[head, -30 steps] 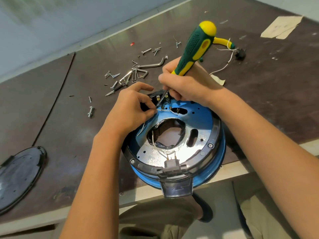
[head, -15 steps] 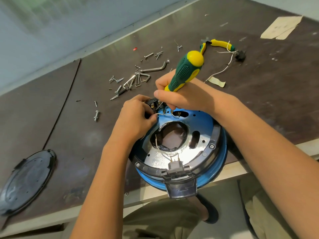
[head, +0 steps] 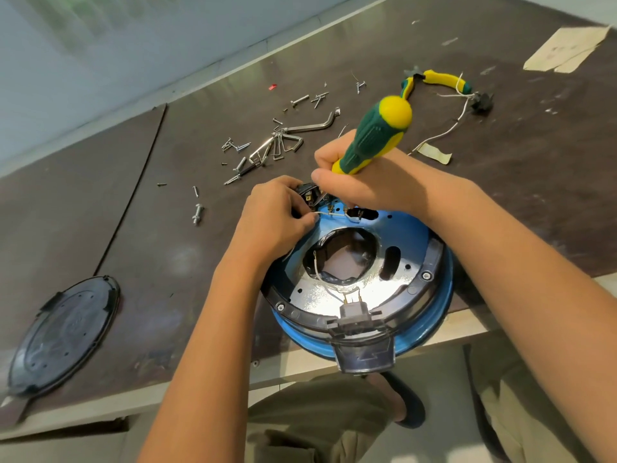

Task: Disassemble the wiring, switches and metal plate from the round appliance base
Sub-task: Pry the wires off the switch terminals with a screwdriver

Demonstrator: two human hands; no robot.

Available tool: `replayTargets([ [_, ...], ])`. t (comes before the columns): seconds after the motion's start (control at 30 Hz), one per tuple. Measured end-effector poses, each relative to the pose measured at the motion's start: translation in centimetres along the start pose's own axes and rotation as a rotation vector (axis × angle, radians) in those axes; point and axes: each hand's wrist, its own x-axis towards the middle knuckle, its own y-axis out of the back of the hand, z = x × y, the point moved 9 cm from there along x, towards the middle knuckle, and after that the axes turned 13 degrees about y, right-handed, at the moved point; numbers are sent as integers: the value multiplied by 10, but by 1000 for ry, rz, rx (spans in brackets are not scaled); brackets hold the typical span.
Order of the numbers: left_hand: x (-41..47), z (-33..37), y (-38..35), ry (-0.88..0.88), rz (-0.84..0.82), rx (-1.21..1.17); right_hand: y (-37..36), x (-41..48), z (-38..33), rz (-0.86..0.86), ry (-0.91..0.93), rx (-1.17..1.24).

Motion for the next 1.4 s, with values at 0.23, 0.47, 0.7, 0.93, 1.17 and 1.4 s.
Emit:
replayTargets([
  [0.23,-2,4,0,-33,-1,-12,8,-2,16,127,-175,120],
  [0.47,-1,4,0,-48,-8,-3,11,-3,20,171,-271,149],
  [0.7,-2,3,-1,-55,-5,6,14,-6,28,202,-330,193],
  [0.93,-3,4,-1,-58,1,-3,15,-4,32,215,-299,210],
  [1.17,-1,2,-1,-46,0,-33,-1,-1,5,11,-47,46],
  [1.4,-2,4,0,-52,-6,-13,10,-3,15,134,-174,130],
])
